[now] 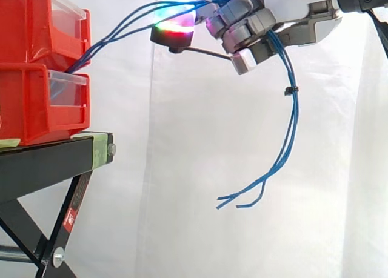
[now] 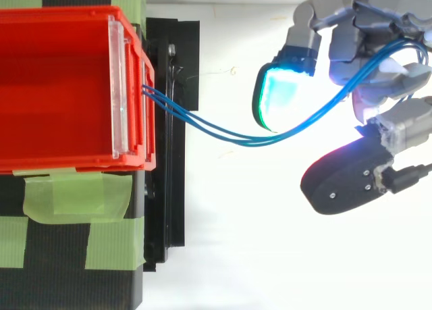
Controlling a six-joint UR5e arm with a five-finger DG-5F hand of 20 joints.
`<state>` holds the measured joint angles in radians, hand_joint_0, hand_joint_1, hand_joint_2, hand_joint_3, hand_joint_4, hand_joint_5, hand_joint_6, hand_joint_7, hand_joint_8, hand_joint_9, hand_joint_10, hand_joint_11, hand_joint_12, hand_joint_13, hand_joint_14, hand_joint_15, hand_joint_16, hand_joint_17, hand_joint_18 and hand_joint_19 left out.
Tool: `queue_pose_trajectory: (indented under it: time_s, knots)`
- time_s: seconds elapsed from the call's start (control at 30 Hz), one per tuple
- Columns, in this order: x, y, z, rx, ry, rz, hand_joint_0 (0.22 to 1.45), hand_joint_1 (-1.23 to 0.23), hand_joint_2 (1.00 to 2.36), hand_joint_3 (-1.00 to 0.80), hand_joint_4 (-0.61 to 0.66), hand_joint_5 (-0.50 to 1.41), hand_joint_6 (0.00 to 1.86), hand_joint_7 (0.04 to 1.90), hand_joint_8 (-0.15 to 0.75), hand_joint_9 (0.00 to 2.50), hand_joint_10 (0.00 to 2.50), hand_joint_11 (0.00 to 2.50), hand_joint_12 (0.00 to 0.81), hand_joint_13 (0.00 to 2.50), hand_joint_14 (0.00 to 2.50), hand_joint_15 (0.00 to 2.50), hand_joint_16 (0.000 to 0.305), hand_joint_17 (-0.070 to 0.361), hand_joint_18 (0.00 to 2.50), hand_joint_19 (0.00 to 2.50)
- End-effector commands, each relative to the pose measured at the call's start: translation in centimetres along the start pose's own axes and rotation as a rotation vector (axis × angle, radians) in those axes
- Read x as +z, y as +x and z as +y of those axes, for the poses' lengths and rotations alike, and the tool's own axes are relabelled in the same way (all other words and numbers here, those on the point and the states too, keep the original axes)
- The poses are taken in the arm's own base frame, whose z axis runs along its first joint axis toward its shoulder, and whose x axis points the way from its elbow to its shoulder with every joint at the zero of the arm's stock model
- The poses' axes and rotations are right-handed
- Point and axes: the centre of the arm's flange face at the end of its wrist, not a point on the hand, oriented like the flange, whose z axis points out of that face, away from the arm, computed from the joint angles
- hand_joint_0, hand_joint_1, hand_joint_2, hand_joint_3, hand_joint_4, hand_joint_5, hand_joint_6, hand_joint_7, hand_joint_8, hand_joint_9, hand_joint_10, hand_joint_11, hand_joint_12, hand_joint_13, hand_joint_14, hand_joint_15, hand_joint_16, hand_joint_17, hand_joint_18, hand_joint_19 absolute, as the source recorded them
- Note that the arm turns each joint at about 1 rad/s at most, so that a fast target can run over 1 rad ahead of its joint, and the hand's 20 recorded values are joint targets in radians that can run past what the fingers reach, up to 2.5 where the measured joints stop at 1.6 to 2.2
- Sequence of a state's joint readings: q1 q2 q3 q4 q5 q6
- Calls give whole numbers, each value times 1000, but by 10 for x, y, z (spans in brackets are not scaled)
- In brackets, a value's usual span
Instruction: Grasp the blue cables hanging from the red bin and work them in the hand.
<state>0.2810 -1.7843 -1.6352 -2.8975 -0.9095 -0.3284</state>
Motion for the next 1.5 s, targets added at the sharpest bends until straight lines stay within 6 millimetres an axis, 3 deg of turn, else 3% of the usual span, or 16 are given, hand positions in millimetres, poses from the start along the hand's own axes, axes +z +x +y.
queue_pose_trajectory:
  time_s: [0.0, 0.77, 1.03, 1.1, 1.17, 1.2, 1.27, 1.37, 1.47]
  knots:
    - [1, 0, 0, -14, -3, -1, 798, -811, 1007, -803, 253, -184, 799, 1069, 469, 256, 2500, 2500, 552, 691, 2500, 1764, 56, 126, 1132, 1056]
    - [1, 0, 1, -44, -7, -9, 953, -791, 1009, -739, 254, -142, 963, 989, 474, 347, 2500, 2500, 533, 775, 2500, 1767, 52, 116, 1233, 1263]
    - [0, 1, 2, -25, -9, -8, 880, -750, 1010, -749, 258, -95, 980, 1002, 489, 405, 2500, 2500, 538, 808, 2500, 1779, 52, 116, 1246, 1221]
    - [0, 2, 2, -17, -9, -8, 920, -744, 1012, -658, 256, -88, 982, 999, 490, 406, 2500, 2500, 533, 814, 2500, 1765, 51, 116, 1242, 1189]
    - [0, 3, 2, -4, -9, -8, 943, -741, 1018, -326, 245, -86, 984, 998, 488, 405, 2500, 2500, 533, 815, 2500, 1770, 52, 116, 1246, 1190]
    - [-1, 3, 2, 7, -7, -12, 941, -738, 1018, -303, 246, -86, 986, 998, 484, 404, 2500, 2500, 540, 819, 2500, 1765, 52, 116, 1246, 1185]
    - [-1, 4, 2, 18, -5, -15, 890, -691, 1002, -140, 303, -44, 1034, 937, 491, 436, 2500, 2500, 568, 878, 2500, 1682, 69, 156, 1267, 675]
    - [-2, 5, 3, 33, -4, -23, 826, -652, 1010, -222, 336, -4, 964, 969, 507, 418, 2500, 2500, 592, 874, 2500, 1645, 77, 174, 1249, 525]
    - [-3, 7, 4, 35, -4, -23, 797, -638, 1003, -302, 340, 24, 828, 1028, 511, 366, 2500, 2500, 597, 834, 2500, 1648, 77, 174, 1202, 532]
